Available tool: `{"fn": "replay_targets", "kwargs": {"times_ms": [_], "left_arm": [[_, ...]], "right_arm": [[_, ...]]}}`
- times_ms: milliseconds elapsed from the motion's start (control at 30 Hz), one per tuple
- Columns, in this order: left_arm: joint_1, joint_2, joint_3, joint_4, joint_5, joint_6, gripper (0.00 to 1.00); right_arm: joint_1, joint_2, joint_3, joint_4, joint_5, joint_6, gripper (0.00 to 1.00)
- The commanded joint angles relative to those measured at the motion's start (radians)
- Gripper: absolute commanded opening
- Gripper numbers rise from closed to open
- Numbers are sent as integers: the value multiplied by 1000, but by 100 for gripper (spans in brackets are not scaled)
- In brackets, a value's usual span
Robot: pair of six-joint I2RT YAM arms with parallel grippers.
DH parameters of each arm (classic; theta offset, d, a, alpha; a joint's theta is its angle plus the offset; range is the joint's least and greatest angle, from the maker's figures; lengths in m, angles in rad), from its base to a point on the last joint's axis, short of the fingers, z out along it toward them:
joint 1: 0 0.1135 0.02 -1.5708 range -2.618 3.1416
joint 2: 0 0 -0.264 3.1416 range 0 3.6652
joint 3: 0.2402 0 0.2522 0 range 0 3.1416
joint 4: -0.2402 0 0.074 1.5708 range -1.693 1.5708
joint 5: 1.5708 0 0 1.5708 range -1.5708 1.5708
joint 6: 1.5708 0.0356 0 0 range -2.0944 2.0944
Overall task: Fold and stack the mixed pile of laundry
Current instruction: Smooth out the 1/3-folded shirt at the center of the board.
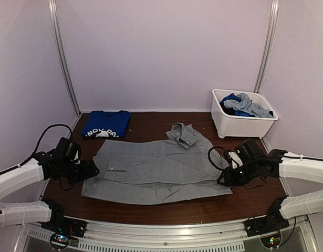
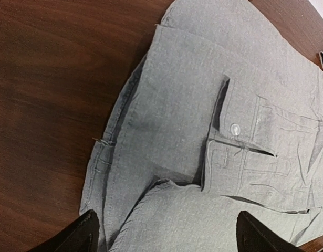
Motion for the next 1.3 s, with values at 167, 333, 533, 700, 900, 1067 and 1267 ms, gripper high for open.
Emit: {"fn": "replay_targets", "kwargs": {"times_ms": [167,333,533,700,900,1067,1267], "left_arm": [[7,53,27,8,50,-16,92],[9,45,22,-56,-7,-26,92],[17,47,15,-113,-31,-40,93],[26,5,31,-185,-75,-47,88],[36,43,0,-190,-31,-94,82],[36,103,-19,-148,19,-114,75],[37,151,-31,-107,52,-116,72]], "right_arm": [[-11,68,-187,163,-137,128,22],[-16,-18,-263,85,-84,178,21],[-33,-48,-212,18,-52,187,28],[-33,-177,-101,-184,-32,208,52],[-34,-233,-151,-247,-65,283,52],[-33,-132,-160,-195,-51,287,49],[-34,-23,-150,-133,-32,262,41]]}}
